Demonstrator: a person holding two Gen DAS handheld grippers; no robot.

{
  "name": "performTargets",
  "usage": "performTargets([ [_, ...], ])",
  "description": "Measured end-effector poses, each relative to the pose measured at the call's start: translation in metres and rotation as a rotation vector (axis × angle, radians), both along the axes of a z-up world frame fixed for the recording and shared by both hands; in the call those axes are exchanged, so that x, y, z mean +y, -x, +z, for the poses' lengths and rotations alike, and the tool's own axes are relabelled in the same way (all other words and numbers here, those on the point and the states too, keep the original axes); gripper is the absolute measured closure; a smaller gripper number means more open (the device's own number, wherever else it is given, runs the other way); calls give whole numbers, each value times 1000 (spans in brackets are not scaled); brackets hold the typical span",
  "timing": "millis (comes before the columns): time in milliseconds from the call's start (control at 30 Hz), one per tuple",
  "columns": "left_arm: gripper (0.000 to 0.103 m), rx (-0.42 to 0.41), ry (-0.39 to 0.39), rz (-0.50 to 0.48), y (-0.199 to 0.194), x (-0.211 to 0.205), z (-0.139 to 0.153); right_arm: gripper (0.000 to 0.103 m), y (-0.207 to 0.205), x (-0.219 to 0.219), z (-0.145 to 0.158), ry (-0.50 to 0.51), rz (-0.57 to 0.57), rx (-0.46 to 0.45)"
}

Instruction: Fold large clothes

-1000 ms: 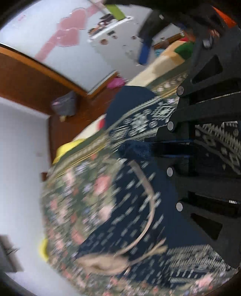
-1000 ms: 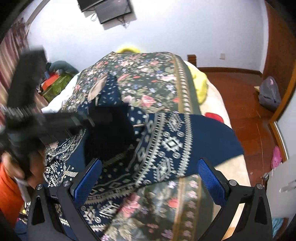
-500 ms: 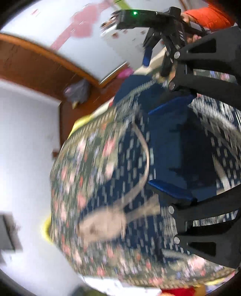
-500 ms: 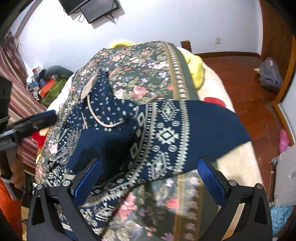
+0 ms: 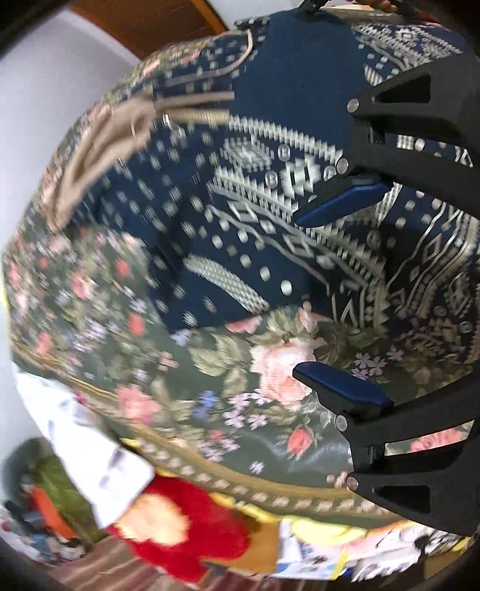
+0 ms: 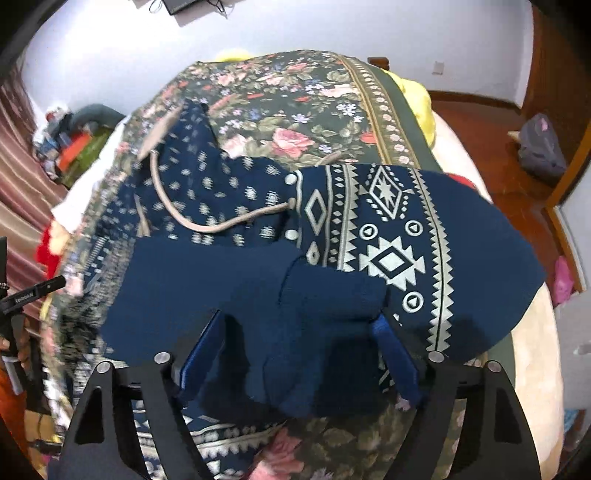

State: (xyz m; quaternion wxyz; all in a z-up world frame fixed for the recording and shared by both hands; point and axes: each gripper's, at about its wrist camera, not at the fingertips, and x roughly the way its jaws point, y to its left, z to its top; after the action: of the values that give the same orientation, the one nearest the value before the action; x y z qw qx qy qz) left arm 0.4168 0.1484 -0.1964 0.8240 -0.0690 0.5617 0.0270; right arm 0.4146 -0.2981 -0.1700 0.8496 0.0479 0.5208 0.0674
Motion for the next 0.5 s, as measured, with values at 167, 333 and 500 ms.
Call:
performTargets([
  [167,53,13,14,8,-25,2,-35,41,-3,0,0,29,3,-13],
  [333,99,-21,26,36,-50,8,-42,66,-5,-1,0,9,5,-10],
  [500,103,-145,-89,22,-54,16,-4,76,-2,15,13,-3,57,-60],
])
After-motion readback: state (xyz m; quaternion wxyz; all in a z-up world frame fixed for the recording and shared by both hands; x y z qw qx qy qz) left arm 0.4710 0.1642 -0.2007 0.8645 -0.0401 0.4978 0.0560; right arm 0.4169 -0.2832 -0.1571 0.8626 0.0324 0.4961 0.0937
